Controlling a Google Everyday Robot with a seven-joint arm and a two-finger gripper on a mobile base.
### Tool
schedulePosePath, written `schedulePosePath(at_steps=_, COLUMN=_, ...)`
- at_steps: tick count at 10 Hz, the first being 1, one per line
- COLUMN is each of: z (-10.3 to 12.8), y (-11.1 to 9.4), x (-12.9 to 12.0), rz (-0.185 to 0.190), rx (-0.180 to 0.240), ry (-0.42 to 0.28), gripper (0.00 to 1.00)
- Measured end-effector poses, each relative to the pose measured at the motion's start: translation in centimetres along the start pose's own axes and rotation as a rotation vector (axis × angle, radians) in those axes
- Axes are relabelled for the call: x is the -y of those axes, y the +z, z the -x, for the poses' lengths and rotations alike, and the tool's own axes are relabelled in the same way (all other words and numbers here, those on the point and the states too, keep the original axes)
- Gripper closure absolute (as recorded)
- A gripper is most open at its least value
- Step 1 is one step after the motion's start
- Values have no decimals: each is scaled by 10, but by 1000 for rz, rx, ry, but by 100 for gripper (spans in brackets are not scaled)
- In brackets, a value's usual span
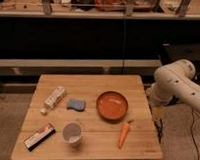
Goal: Drag the ceramic bowl in a circle
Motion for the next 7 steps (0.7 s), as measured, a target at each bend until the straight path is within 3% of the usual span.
schedulePosePath(at_steps=7, z=1, y=0, x=0, rz=0, rx=0, ry=-2, gripper=20)
